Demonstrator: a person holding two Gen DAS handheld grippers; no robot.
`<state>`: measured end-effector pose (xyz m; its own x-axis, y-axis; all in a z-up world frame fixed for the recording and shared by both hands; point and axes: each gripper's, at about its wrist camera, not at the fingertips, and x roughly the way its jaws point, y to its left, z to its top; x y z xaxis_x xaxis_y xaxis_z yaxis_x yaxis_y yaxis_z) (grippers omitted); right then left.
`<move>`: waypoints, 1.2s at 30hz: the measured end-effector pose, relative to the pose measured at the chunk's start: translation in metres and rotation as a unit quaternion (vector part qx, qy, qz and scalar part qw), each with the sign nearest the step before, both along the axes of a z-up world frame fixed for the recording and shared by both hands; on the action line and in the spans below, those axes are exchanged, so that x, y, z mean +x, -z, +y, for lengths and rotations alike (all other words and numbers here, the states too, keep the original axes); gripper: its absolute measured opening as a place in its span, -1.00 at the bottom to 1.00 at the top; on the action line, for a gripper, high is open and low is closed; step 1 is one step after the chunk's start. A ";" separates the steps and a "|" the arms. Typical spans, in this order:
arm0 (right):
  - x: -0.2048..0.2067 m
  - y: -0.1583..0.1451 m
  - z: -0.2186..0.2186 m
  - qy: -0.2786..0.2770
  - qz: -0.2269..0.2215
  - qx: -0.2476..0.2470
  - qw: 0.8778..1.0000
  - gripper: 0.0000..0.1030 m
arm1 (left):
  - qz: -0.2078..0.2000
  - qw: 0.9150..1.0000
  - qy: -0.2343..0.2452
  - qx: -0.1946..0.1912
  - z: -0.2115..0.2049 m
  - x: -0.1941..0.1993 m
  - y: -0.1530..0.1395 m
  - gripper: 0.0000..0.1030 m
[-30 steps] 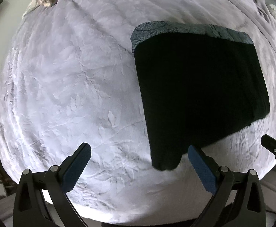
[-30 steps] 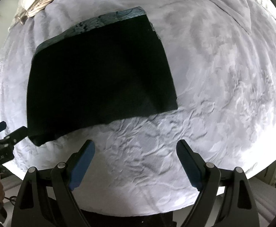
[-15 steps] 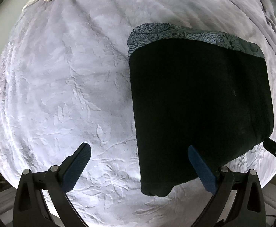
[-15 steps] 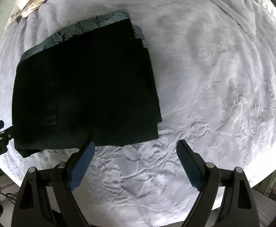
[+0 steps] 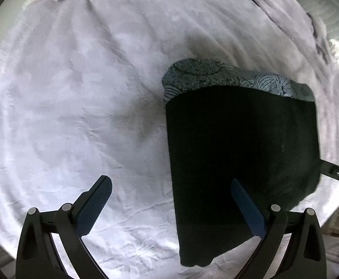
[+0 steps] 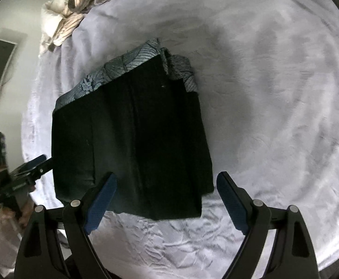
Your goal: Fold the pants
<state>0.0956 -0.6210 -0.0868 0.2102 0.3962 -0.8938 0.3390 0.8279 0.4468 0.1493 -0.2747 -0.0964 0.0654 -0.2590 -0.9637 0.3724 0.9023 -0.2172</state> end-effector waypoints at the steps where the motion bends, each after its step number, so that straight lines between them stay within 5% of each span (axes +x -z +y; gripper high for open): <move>1: 0.003 0.005 -0.005 -0.003 -0.001 0.008 1.000 0.75 | 0.025 0.999 0.004 -0.024 0.002 0.005 0.008 0.99; 7: 0.009 0.041 -0.007 0.002 -0.018 0.102 0.995 0.76 | 0.073 0.992 0.009 -0.105 -0.007 0.016 0.030 0.99; 13: 0.013 0.068 -0.007 0.038 -0.011 0.168 0.985 0.75 | 0.072 0.991 0.012 -0.112 -0.031 0.016 0.038 0.97; 16: 0.009 0.070 -0.010 0.065 -0.001 0.178 0.982 0.56 | 0.061 0.990 0.008 -0.124 -0.032 0.008 0.021 0.53; 18: 0.005 0.063 -0.010 0.065 -0.002 0.186 0.980 0.30 | 0.051 0.991 0.010 -0.120 -0.040 0.007 0.012 0.36; 23: -0.002 0.033 -0.008 0.070 -0.019 0.207 0.976 0.02 | 0.044 0.989 0.003 -0.140 -0.030 0.002 -0.018 0.13; 36: -0.023 -0.020 0.096 0.047 -0.032 0.256 0.965 0.00 | 0.012 0.995 -0.004 -0.096 0.070 -0.023 -0.067 0.13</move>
